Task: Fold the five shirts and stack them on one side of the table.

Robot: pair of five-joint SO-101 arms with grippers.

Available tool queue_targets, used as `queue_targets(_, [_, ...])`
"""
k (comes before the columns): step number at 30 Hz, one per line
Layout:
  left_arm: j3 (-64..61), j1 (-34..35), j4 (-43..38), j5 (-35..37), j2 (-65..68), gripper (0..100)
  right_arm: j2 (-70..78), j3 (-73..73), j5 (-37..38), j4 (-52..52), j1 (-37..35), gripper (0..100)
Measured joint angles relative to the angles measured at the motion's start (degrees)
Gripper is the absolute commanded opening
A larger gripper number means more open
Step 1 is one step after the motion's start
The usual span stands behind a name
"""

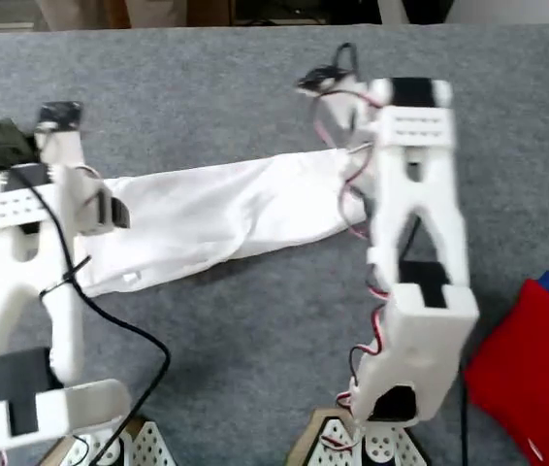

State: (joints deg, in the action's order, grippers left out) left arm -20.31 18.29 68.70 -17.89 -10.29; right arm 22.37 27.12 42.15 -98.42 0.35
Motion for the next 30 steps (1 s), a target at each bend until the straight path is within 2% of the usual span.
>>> queue_targets(7, [2.6, 9.1, 1.4, -4.0, 2.1, 32, -5.3, -2.0, 2.7, -2.2, 4.7, 0.5])
queue_targets(15, [5.5, 9.1, -2.3, -4.1, 23.5, 32, -13.0, -11.3, 2.7, -2.2, 4.7, 0.5])
queue_targets(19, [9.7, 7.8, -2.0, -3.8, 30.7, 18, -17.8, -15.1, 3.1, -2.0, 4.7, 0.5])
queue_targets(24, [14.0, 4.1, 2.5, -3.8, 33.2, 3, -22.9, -20.0, 4.2, -1.3, 4.7, 0.5])
queue_targets(30, [15.5, 0.5, 5.4, -3.6, 35.1, 2, -27.3, -26.4, 4.5, 2.0, 4.7, 0.5])
